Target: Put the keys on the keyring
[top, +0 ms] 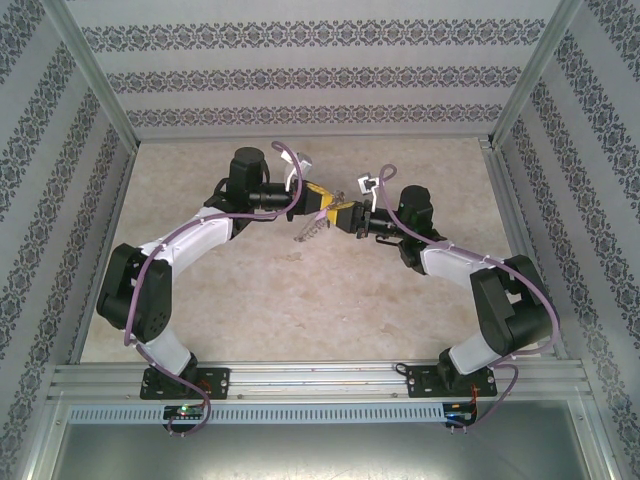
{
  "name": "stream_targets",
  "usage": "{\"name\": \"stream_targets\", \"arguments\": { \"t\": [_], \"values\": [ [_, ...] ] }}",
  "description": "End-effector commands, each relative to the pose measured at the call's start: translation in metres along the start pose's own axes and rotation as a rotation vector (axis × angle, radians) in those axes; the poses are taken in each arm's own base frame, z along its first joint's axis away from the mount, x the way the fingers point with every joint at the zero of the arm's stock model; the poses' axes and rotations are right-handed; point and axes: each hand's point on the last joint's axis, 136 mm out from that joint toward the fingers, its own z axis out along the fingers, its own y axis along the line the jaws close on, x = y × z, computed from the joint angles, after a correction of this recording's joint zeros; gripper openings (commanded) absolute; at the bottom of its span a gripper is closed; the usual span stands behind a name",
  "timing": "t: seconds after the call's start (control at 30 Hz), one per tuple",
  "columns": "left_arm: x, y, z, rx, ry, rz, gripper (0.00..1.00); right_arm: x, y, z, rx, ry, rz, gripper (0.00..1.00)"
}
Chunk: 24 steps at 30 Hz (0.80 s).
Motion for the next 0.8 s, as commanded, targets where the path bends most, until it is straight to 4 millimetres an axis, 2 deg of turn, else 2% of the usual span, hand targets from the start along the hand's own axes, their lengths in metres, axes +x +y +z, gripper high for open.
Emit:
{"name": "stream_targets", "arguments": {
  "t": [0.0, 0.17, 0.27, 0.37, 0.43, 0.5, 0.57, 0.6, 0.67, 0.77],
  "values": [
    [-0.030, -0.023, -0.006, 0.030, -0.071, 0.109, 0.00, 0.001, 0.006, -0.008, -0.003, -0.012, -0.035, 0.31],
    [-0.031, -0.024, -0.006, 0.030, -0.078, 0.113, 0.00, -0.001, 0.006, -0.029, 0.035, -0.050, -0.041, 0.39],
    [-0.032, -0.024, -0.006, 0.030, -0.080, 0.114, 0.00, -0.002, 0.009, -0.035, 0.053, -0.055, -0.051, 0.42],
    [-0.033, -0.024, -0.007, 0.029, -0.083, 0.118, 0.00, -0.001, 0.008, -0.039, 0.083, -0.049, -0.054, 0.51],
    [-0.033, -0.024, -0.006, 0.028, -0.082, 0.117, 0.00, -0.002, 0.008, -0.042, 0.100, -0.051, -0.061, 0.62],
    [-0.033, -0.025, -0.007, 0.027, -0.083, 0.119, 0.00, -0.004, 0.008, -0.047, 0.114, -0.054, -0.063, 0.77],
    [-0.034, -0.026, -0.008, 0.025, -0.083, 0.124, 0.00, -0.007, 0.006, -0.052, 0.135, -0.063, -0.065, 0.85],
    [-0.034, -0.026, -0.008, 0.022, -0.082, 0.126, 0.00, -0.009, 0.006, -0.055, 0.148, -0.067, -0.067, 0.97],
    [-0.034, -0.026, -0.009, 0.015, -0.082, 0.130, 0.00, -0.013, -0.001, -0.060, 0.200, -0.076, -0.060, 0.98],
    [-0.035, -0.026, -0.010, 0.002, -0.087, 0.134, 0.00, -0.021, -0.022, -0.073, 0.376, -0.111, -0.050, 0.98]
  ]
}}
